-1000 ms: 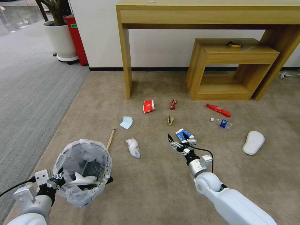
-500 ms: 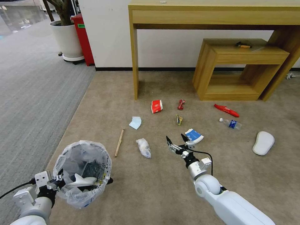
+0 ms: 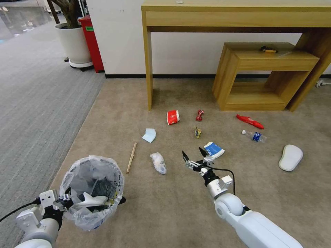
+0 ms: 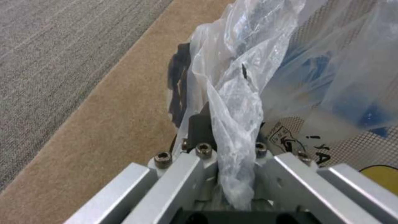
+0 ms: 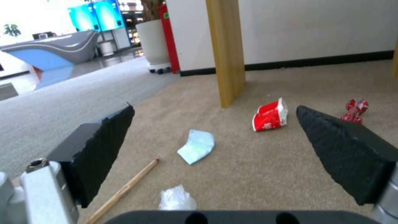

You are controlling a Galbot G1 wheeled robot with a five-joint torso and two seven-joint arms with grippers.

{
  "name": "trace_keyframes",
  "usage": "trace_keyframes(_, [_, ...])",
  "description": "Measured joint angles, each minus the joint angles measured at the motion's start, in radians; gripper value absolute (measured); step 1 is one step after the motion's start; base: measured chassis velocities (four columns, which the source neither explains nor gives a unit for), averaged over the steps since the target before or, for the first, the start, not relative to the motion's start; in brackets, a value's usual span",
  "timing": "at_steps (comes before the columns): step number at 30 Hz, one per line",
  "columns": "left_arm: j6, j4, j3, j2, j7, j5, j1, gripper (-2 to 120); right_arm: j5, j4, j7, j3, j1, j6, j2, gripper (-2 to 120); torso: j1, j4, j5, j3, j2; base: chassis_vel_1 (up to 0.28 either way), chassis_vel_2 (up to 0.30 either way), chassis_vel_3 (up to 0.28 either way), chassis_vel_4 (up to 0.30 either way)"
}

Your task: Pick up the trash bin and place the garbage on the floor into it.

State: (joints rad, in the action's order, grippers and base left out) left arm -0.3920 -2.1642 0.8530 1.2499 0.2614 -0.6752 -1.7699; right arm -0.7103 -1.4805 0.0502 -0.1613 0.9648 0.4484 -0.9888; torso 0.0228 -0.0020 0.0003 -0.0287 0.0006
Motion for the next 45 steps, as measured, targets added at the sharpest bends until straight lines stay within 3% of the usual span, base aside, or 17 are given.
trace_keyframes(18, [0.003, -0.011, -0.003, 0.001, -0.003, 0.006, -0.008, 0, -0.006, -0.004, 0.02, -0.018, 0.0, -0.003, -0.001, 100, 0.0, 0.0, 0.0002, -0.001, 0.0, -0.168, 0.162, 0.171, -0.164])
trace_keyframes(24, [0.003, -0.006, -0.007, 0.003, -0.003, 0.009, -0.005, 0, -0.124, -0.048, 0.048, -0.058, 0.003, -0.091, 0.028, 100, 0.001, 0.0, 0.0001, 0.0, 0.0, -0.101, 0.081, 0.081, -0.081])
trace_keyframes(37, [-0.003, 0.019, -0.028, 0.019, 0.002, 0.024, 0.024, 0, -0.254, 0.0, 0.071, -0.243, -0.044, -0.207, 0.062, 100, 0.0, 0.0, -0.0001, 0.0, 0.0, 0.016, -0.018, -0.015, 0.012])
trace_keyframes(45, [-0.007, 0.027, -0.032, 0.036, 0.005, 0.03, 0.034, 0, -0.32, 0.062, 0.087, -0.365, -0.117, -0.23, 0.024, 100, 0.0, 0.0001, -0.0001, 0.0, 0.0, 0.0, 0.0, 0.0, 0.0])
